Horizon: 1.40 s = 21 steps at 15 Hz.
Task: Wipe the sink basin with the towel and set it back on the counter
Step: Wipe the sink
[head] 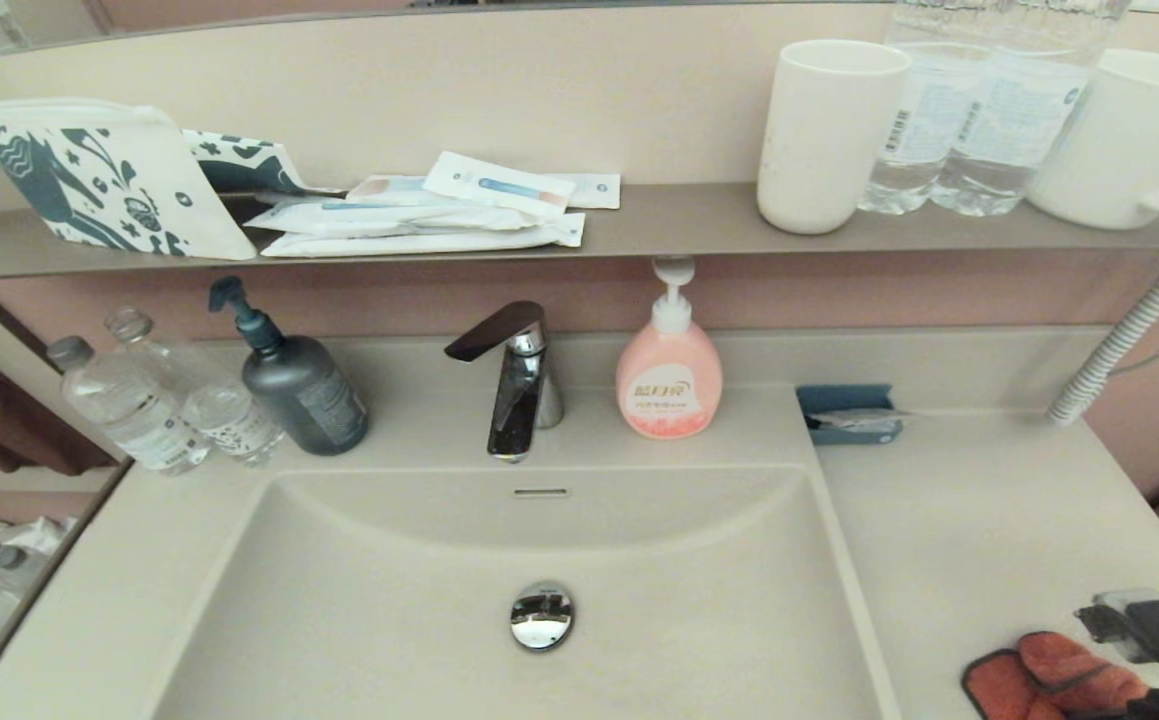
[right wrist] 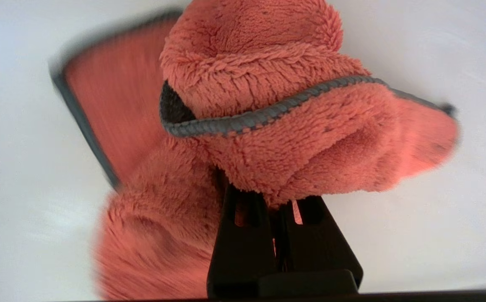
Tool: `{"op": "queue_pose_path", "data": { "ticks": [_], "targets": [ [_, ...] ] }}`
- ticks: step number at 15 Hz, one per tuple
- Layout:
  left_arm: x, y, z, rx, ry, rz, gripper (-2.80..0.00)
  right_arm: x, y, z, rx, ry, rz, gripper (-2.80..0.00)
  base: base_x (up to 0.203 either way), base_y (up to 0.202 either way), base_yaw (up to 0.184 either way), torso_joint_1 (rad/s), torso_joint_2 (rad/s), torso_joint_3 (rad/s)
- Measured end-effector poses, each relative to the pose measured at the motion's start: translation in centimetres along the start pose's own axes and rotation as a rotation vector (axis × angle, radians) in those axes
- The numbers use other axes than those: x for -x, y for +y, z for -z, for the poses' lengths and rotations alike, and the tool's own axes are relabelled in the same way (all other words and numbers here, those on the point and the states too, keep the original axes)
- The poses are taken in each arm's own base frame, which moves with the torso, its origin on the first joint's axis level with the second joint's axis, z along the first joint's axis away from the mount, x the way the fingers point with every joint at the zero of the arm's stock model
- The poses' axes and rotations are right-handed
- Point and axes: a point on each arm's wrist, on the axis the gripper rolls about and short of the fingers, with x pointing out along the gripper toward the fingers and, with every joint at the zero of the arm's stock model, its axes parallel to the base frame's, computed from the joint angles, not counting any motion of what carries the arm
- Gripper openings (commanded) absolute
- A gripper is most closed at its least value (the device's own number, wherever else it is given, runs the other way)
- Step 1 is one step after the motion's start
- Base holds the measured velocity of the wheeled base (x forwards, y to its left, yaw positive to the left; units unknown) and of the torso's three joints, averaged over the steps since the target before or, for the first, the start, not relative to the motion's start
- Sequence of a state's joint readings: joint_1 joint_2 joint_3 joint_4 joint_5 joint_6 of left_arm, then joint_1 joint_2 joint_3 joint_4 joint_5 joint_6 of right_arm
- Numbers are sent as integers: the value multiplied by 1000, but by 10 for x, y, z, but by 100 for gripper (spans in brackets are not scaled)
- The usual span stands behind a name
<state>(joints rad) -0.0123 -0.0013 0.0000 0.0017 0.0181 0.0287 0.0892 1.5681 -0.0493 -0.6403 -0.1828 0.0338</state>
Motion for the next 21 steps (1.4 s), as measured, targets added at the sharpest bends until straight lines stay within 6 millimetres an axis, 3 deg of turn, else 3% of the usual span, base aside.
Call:
{"op": "queue_pose_path", "data": {
  "ticks": [4,7,10,13,17,21],
  "targets": [
    [0,0,0,0,0,0,-280,-24,23,-33,-75,-31,-53,-280,0,0,0,0,0,0],
    [0,0,0,0,0,0,-280,-43,25,-61,-115,-69,-45,-280,0,0,0,0,0,0],
    [0,0,0,0,0,0,-280,-56,7,-81,-173,-104,7,-280,0,0,0,0,0,0],
    [0,0,0,0,0,0,-280,-63,-21,-89,-205,-116,79,-280,0,0,0,0,0,0],
    [0,0,0,0,0,0,-280,-65,-51,-87,-215,-104,164,-280,0,0,0,0,0,0],
    [0,0,0,0,0,0,-280,-55,-64,-81,-212,-70,196,-280,0,0,0,0,0,0]
  ]
}}
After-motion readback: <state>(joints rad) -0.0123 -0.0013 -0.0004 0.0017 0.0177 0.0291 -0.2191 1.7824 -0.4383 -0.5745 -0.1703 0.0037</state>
